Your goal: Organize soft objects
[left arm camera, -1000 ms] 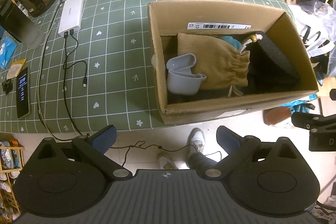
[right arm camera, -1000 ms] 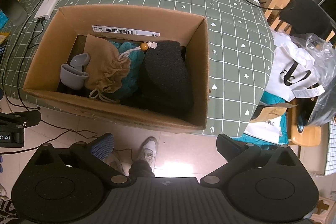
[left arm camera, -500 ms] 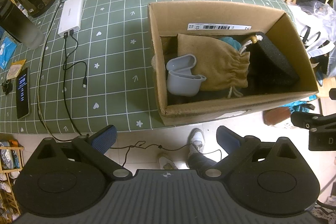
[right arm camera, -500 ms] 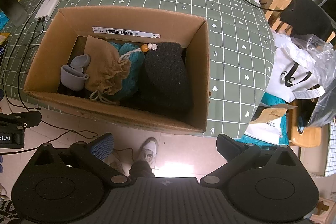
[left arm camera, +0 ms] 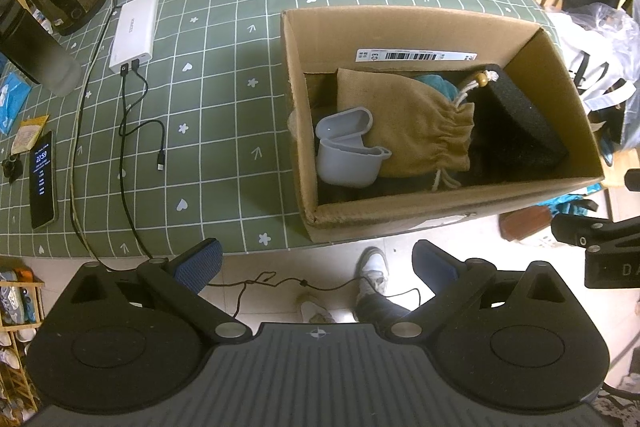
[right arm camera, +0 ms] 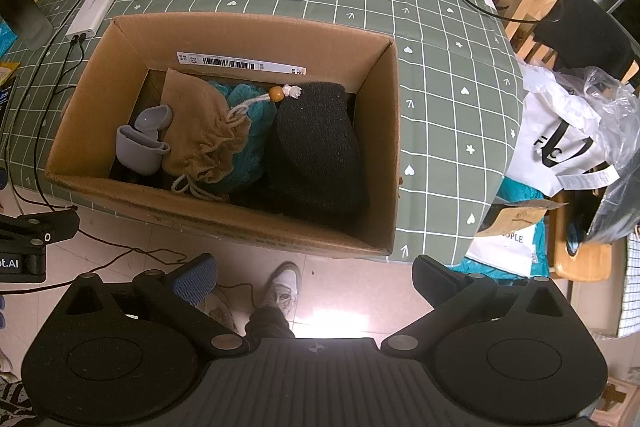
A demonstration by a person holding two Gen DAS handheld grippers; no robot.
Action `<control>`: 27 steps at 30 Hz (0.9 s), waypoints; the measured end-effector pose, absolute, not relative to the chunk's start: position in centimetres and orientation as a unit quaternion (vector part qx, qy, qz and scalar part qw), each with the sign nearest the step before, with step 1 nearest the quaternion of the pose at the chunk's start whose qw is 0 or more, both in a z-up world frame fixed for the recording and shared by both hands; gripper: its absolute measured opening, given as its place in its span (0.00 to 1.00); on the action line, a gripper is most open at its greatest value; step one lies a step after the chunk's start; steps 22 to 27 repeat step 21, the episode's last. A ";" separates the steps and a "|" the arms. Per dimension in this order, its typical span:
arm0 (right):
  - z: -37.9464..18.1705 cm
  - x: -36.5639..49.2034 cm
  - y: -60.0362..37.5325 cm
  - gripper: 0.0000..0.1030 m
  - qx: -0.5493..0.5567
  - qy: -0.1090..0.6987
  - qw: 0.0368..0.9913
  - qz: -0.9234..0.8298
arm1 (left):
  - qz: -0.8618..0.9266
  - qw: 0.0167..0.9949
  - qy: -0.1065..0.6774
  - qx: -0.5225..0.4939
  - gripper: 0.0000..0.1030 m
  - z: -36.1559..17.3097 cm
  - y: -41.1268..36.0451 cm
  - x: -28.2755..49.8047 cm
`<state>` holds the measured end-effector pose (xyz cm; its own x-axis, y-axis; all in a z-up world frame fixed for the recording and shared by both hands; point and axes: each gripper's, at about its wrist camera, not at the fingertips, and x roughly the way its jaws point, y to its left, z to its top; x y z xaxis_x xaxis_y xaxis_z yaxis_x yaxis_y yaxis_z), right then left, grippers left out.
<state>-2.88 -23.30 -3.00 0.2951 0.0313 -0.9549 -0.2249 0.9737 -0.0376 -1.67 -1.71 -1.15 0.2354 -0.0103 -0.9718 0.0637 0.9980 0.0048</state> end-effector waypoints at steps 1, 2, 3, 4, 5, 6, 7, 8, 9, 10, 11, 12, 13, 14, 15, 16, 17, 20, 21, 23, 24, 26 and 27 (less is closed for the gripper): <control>-3.0 -2.9 -23.3 1.00 -0.082 0.588 0.800 0.080 | -0.023 0.786 0.618 0.022 1.00 -1.1 -1.6 -1.7; -3.0 -2.9 -23.3 1.00 -0.082 0.588 0.800 0.080 | -0.024 0.785 0.618 0.022 1.00 -1.2 -1.6 -1.6; -3.0 -2.9 -23.3 1.00 -0.082 0.588 0.800 0.080 | -0.024 0.785 0.618 0.021 1.00 -1.1 -1.6 -1.7; -3.0 -2.9 -23.3 1.00 -0.083 0.588 0.800 0.080 | -0.024 0.786 0.618 0.021 1.00 -1.2 -1.6 -1.7; -3.0 -2.9 -23.3 1.00 -0.083 0.588 0.800 0.080 | -0.023 0.785 0.618 0.021 1.00 -1.2 -1.6 -1.7; -3.0 -2.9 -23.3 1.00 -0.082 0.588 0.800 0.080 | -0.023 0.786 0.618 0.022 1.00 -1.2 -1.6 -1.7; -3.0 -2.9 -23.3 1.00 -0.082 0.588 0.800 0.080 | -0.023 0.786 0.618 0.022 1.00 -1.2 -1.6 -1.7; -3.0 -2.9 -23.3 1.00 -0.082 0.588 0.800 0.080 | -0.023 0.785 0.618 0.021 1.00 -1.1 -1.6 -1.7; -3.0 -2.9 -23.3 1.00 -0.082 0.588 0.800 0.080 | -0.024 0.785 0.618 0.022 1.00 -1.1 -1.6 -1.7; -3.0 -2.9 -23.3 1.00 -0.082 0.588 0.800 0.080 | -0.023 0.785 0.618 0.021 1.00 -1.1 -1.6 -1.7; -3.0 -2.9 -23.3 1.00 -0.082 0.588 0.800 0.080 | -0.023 0.785 0.618 0.021 1.00 -1.1 -1.6 -1.7; -3.0 -2.9 -23.3 1.00 -0.082 0.588 0.801 0.080 | -0.023 0.785 0.618 0.021 1.00 -1.2 -1.6 -1.7; -3.0 -2.9 -23.3 1.00 -0.082 0.588 0.801 0.080 | -0.023 0.785 0.618 0.021 1.00 -1.1 -1.6 -1.7; -3.0 -2.9 -23.3 1.00 -0.082 0.588 0.801 0.080 | -0.023 0.786 0.618 0.020 1.00 -1.1 -1.6 -1.7; -3.0 -2.9 -23.3 1.00 -0.082 0.588 0.801 0.080 | -0.022 0.786 0.617 0.019 1.00 -1.1 -1.6 -1.8; -3.0 -2.8 -23.2 1.00 -0.082 0.588 0.800 0.081 | -0.022 0.787 0.616 0.019 1.00 -1.1 -1.6 -1.8; -3.0 -2.7 -23.2 1.00 -0.082 0.588 0.800 0.081 | -0.023 0.788 0.615 0.019 1.00 -1.1 -1.6 -1.9; -3.0 -2.7 -23.2 1.00 -0.082 0.588 0.800 0.081 | -0.025 0.791 0.611 0.021 1.00 -0.9 -1.8 -1.9; -3.0 -2.7 -23.1 1.00 -0.082 0.588 0.801 0.081 | -0.025 0.791 0.611 0.021 1.00 -0.9 -1.8 -1.9; -3.0 -2.7 -23.1 1.00 -0.082 0.588 0.801 0.081 | -0.025 0.791 0.611 0.021 1.00 -0.9 -1.8 -1.9; -3.0 -2.7 -23.1 1.00 -0.082 0.588 0.801 0.081 | -0.025 0.791 0.611 0.021 1.00 -0.9 -1.8 -1.9; -3.0 -2.7 -23.1 1.00 -0.082 0.588 0.801 0.081 | -0.025 0.791 0.611 0.021 1.00 -0.9 -1.8 -1.9; -3.0 -2.7 -23.1 1.00 -0.082 0.588 0.801 0.081 | -0.025 0.791 0.611 0.021 1.00 -0.9 -1.8 -1.9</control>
